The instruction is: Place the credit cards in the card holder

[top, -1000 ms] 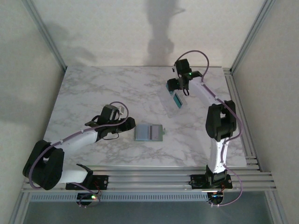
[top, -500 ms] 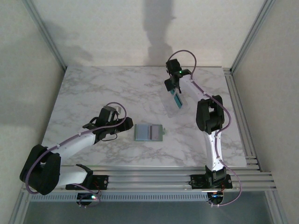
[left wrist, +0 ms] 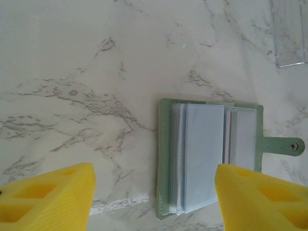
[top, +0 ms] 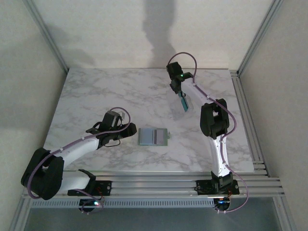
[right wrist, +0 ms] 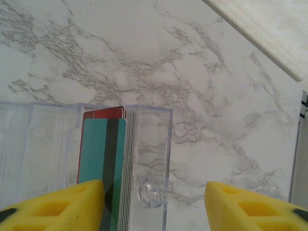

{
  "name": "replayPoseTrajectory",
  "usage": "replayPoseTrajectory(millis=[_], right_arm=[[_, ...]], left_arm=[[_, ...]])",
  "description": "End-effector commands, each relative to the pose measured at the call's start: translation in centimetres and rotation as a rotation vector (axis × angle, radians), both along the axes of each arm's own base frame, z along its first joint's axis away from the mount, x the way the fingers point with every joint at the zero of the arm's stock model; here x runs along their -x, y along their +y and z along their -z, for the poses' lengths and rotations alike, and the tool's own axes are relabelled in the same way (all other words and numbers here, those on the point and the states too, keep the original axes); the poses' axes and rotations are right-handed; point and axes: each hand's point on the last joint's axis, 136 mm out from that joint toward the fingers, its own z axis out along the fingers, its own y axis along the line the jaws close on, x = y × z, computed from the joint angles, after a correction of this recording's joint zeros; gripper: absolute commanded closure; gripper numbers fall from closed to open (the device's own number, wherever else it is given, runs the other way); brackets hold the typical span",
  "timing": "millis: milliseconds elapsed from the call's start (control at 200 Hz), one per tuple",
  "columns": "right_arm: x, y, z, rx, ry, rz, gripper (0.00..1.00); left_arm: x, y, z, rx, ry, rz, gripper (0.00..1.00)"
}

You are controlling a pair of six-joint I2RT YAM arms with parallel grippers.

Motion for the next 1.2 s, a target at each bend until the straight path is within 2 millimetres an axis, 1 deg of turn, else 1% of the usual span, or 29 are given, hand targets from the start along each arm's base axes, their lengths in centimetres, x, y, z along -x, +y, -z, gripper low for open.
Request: replayPoseTrajectory(millis=[0, 35, 165, 300, 436, 556, 696, 791, 921, 1046, 1196], right_arm=[[-0.3, 0.1, -1.7, 0.06, -0.036, 0.001, 0.49], [-0.3, 0.1, -1.5, 0.072, -0.032, -0.001, 0.51], [0.1, 0.6, -1.3, 0.062, -0.011, -0.013, 0.5], [0.9, 1.5, -0.7, 0.019, 0.024, -0.032, 0.43], [1.4, 2.0, 0.4, 0.001, 0.074, -0.044, 0.42], [1.4, 1.2, 1.6, 0.058, 0.087, -0.022, 0.41], [1.1, 0.5, 2.2, 0.115, 0.087, 0.005, 0.41], [0.9, 0.0, 2.1, 0.149, 0.066, 0.017, 0.42], [0.6, 0.1, 1.0, 0.188, 0.021, 0.022, 0.45], [0.4, 0.2, 0.2, 0.21, -0.017, 0.016, 0.47], [0.4, -0.1, 0.2, 0.249, -0.025, 0.021, 0.52]], left_arm=[[0.1, 1.0, 0.1, -0.044, -0.017, -0.014, 0.34], [0.1, 1.0, 0.2, -0.043, -0.016, -0.013, 0.34], [0.3, 1.0, 0.2, -0.039, -0.019, -0.012, 0.34], [0.2, 0.8, 0.0, -0.027, -0.022, -0.005, 0.34], [0.1, 0.7, -0.1, -0.03, -0.023, 0.001, 0.34], [-0.1, 0.3, -0.2, -0.022, -0.019, 0.015, 0.35], [-0.2, 0.4, -0.2, -0.024, -0.025, 0.01, 0.34], [-0.2, 0.1, -0.4, -0.012, -0.023, 0.017, 0.35], [-0.1, 0.4, -0.3, -0.02, -0.029, 0.009, 0.34], [-0.1, 0.2, -0.3, -0.015, -0.023, 0.021, 0.34], [0.1, 0.3, 0.1, -0.014, -0.02, 0.015, 0.34]])
